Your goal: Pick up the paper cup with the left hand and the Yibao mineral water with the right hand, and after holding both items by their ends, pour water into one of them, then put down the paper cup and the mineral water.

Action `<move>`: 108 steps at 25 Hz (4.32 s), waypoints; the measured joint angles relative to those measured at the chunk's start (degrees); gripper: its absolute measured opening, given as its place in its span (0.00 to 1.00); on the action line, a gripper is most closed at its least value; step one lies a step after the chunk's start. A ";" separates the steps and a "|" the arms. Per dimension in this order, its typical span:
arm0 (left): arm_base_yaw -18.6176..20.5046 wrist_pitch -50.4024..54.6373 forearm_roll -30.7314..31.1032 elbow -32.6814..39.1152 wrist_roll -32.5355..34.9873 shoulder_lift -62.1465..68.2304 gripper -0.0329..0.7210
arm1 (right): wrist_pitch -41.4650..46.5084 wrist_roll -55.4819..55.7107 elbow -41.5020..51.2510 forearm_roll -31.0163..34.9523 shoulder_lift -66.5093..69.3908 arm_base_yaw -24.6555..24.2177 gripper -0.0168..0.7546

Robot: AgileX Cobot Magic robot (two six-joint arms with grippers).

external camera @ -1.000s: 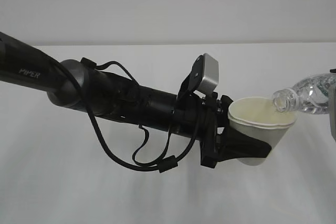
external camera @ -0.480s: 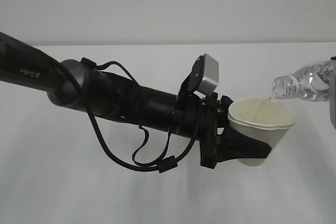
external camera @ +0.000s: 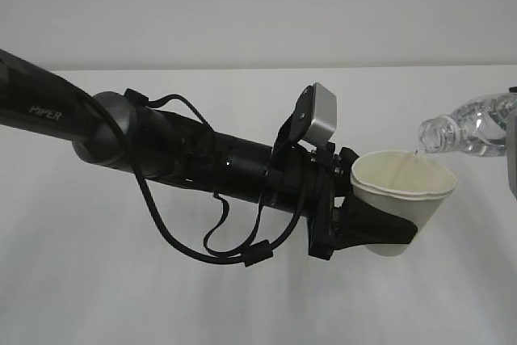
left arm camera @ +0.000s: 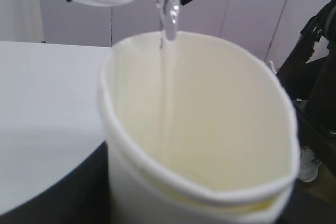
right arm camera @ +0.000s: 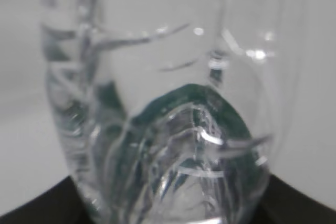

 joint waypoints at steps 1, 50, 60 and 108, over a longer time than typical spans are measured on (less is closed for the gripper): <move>0.00 0.00 0.00 0.00 0.00 0.00 0.62 | 0.00 0.00 0.00 0.01 0.00 0.00 0.54; 0.00 -0.10 0.11 0.00 0.00 0.00 0.62 | 0.00 0.30 -0.04 -2.88 0.00 0.00 0.54; 0.00 -0.10 0.19 0.00 0.00 0.00 0.62 | 0.00 0.30 -0.04 -3.91 0.00 0.04 0.54; 0.00 -0.10 0.65 0.00 -0.26 0.00 0.62 | 0.27 0.30 -0.04 -5.48 0.00 0.13 0.54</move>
